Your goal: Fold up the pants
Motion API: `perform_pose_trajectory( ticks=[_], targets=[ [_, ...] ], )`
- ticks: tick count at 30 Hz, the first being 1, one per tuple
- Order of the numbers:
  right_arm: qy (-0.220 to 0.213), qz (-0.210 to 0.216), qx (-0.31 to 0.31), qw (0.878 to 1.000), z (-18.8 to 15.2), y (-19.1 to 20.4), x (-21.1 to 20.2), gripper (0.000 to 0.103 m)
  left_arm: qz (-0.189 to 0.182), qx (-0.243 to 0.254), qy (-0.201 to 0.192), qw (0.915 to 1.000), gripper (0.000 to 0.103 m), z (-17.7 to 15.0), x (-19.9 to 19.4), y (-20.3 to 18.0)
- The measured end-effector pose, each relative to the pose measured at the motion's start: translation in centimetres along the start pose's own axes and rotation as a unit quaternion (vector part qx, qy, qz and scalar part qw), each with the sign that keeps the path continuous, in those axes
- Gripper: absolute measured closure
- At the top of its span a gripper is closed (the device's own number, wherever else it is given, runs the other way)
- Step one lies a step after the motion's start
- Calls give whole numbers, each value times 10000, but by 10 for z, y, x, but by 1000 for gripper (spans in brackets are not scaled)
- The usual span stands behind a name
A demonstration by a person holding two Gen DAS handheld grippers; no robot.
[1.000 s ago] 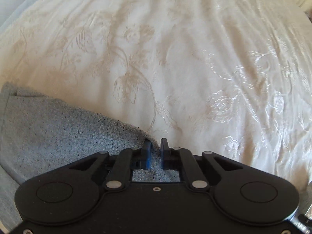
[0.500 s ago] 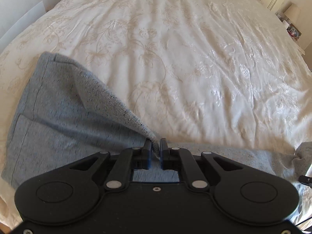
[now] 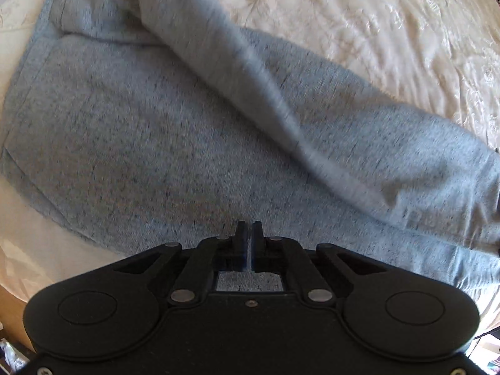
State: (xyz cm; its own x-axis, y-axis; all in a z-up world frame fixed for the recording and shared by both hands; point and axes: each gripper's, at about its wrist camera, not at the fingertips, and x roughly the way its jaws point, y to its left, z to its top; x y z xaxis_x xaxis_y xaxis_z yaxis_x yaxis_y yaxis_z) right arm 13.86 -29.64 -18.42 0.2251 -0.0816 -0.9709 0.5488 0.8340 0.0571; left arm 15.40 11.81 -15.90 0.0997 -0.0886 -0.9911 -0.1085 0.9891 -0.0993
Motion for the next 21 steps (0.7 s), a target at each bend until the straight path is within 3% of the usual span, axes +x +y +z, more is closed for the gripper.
perform_pose_trajectory(
  ticks=[4,6,9,12,14,17,21],
  targets=[
    [-315,-49,-237,9992,-5,4,-13,99,-261,122,-84,9995,100,0,-4,-3],
    [-343,-112,-349,9987,-6,7,-16,100,-443,253,-219,9985,93,4,-14,-8],
    [-402,-132,-399,9983,-6,12,-20,99,-445,619,-527,9957,90,14,-30,-19],
    [-615,-250,-593,9960,-5,23,-27,92,-419,818,-731,9931,87,29,-42,-28],
    [-797,-362,-862,9924,-3,35,-29,82,-492,859,-848,9915,83,40,-49,-29],
    [-975,-521,-1249,9860,7,54,-23,79,-561,889,-992,9895,76,53,-57,-26],
    [-1042,-621,-1480,9815,29,71,-6,75,-565,845,-1002,9898,75,65,-62,-27]
  ],
)
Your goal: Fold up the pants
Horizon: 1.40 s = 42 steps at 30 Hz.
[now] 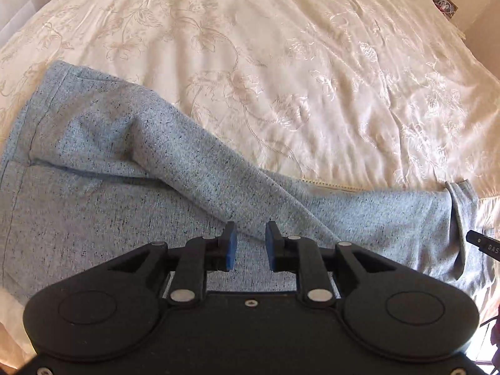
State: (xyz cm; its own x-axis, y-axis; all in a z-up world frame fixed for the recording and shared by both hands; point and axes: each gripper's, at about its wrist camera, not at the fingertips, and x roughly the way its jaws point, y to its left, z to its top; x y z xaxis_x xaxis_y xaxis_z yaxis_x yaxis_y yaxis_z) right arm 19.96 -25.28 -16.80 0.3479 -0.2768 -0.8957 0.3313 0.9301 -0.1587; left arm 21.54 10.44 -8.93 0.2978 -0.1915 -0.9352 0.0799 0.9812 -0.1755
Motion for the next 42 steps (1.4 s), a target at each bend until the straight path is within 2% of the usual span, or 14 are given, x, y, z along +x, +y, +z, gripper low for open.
perform_pose_trajectory(
  ticks=[5,8,10,12,16,18,22,25,33,37,38,39,40,42],
  targets=[
    [68,-325,-433,9985,20,20,36,71,73,-198,21,9998,75,1,-2,10],
    [218,-626,-814,9945,22,28,58,71,157,-287,64,9994,70,-1,3,10],
    [177,-680,-856,9939,22,22,61,81,210,-342,89,9992,63,-1,2,11],
    [192,-506,-589,9968,24,7,57,101,250,-371,103,9989,62,1,2,12],
    [111,-445,-95,9989,22,-31,44,100,392,-432,203,9981,57,16,8,10],
    [109,-463,100,9988,21,-48,41,100,396,-584,270,9971,47,28,13,11],
    [215,-456,363,9981,16,-70,46,100,517,-971,425,9930,46,52,29,14],
    [273,-382,440,9979,13,-76,52,100,739,-1077,659,9892,45,69,46,14],
    [347,-203,560,9976,11,-84,54,100,1502,-885,1410,9745,45,90,106,-2],
    [357,-146,538,9978,14,-87,55,100,1761,-622,1555,9700,45,91,122,-13],
    [363,-137,538,9978,14,-88,55,100,1835,-607,1572,9685,51,90,125,-15],
    [368,-126,536,9978,15,-88,55,100,1924,-627,1539,9671,74,90,125,-15],
    [371,-115,543,9978,15,-88,54,100,1953,-669,1463,9675,86,90,123,-14],
    [370,-92,572,9976,15,-89,53,100,1727,-899,1174,9738,97,91,111,-5]
  ],
)
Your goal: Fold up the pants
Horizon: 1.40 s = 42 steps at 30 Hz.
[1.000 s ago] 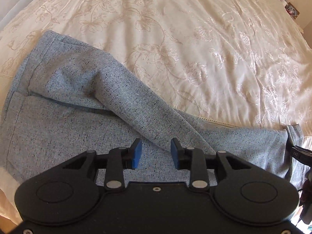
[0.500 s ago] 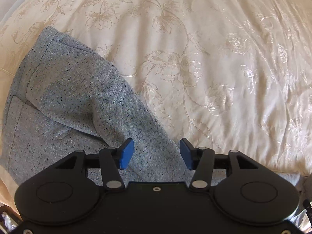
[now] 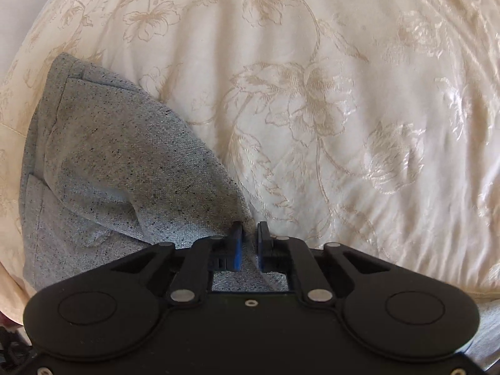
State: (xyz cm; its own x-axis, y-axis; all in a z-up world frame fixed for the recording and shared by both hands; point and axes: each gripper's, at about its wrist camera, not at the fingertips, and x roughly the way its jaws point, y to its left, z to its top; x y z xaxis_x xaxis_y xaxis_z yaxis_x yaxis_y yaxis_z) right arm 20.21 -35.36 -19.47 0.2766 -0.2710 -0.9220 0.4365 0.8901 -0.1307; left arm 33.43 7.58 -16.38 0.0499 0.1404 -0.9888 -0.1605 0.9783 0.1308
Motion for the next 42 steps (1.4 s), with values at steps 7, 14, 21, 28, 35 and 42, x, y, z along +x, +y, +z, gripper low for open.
perform_pose_trajectory(
  ticks=[7,14,21,28,35,42],
  targets=[
    [-201,71,246,9995,6,-5,-21,100,-683,-274,-1052,9917,98,-35,-70,47],
    [-138,-47,1222,9924,-20,-43,-48,100,-1088,-711,-1177,9845,98,-107,-108,114],
    [488,-335,1359,9890,-61,-41,0,100,-1031,-1143,63,9881,98,-139,-10,131],
    [176,115,1950,9806,-77,-59,-9,97,-985,-531,49,9937,98,-119,10,113],
    [-115,424,2279,9727,-83,-80,-21,77,-1033,-545,15,9932,98,-115,17,121],
    [207,498,2613,9638,-83,-101,2,74,-915,-910,-109,9916,98,-130,15,123]
  ],
)
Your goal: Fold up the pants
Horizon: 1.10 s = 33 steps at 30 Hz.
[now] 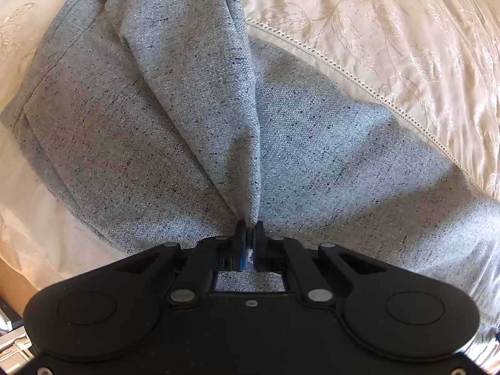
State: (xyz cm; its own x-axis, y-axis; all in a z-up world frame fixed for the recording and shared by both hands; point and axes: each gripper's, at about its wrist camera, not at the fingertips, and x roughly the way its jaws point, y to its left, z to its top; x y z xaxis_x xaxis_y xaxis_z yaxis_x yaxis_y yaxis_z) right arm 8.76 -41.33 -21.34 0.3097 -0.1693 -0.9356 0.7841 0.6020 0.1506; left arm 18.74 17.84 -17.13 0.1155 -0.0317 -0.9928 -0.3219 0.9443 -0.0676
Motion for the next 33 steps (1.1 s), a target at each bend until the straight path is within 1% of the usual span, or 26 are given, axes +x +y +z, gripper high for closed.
perform_pose_trajectory(
  ticks=[6,10,12,13,14,16,18,19,22,23,26,28,30,33],
  targets=[
    [157,389,348,9985,-1,-28,10,73,172,-79,-95,9998,98,-9,2,-4],
    [183,681,910,9934,5,-44,21,72,248,-98,-191,9995,98,-17,6,-18],
    [104,837,1095,9904,6,-48,20,70,255,-111,-237,9993,98,-23,4,-20],
    [50,849,1102,9903,5,-47,17,78,250,-129,-254,9993,98,-25,1,-20],
    [24,809,1055,9911,6,-46,14,97,233,-156,-273,9992,98,-27,-2,-20],
    [-1,691,763,9947,10,-38,5,97,166,-228,-321,9991,98,-28,-10,-16],
    [-158,677,365,9969,13,-28,-9,97,79,-287,-442,9986,99,-28,-21,-16],
    [-296,719,70,9969,17,-21,-20,98,24,-302,-528,9981,99,-28,-29,-16],
    [-720,920,-512,9918,25,-2,-50,98,-280,-206,-918,9952,99,-23,-61,-21],
    [-905,1023,-677,9883,33,5,-61,98,-378,-101,-1121,9929,99,-22,-76,-25],
    [-1282,1243,-823,9805,41,12,-94,98,-539,193,-1674,9842,99,-22,-117,-33],
    [-1368,1252,-777,9796,41,4,-107,98,-610,261,-1877,9800,99,-27,-136,-30],
    [-1279,1090,-779,9827,33,-7,-107,98,-636,192,-1819,9811,99,-36,-137,-21],
    [-911,642,-816,9904,15,-24,-78,98,-526,81,-1337,9896,99,-52,-106,-3]
  ],
)
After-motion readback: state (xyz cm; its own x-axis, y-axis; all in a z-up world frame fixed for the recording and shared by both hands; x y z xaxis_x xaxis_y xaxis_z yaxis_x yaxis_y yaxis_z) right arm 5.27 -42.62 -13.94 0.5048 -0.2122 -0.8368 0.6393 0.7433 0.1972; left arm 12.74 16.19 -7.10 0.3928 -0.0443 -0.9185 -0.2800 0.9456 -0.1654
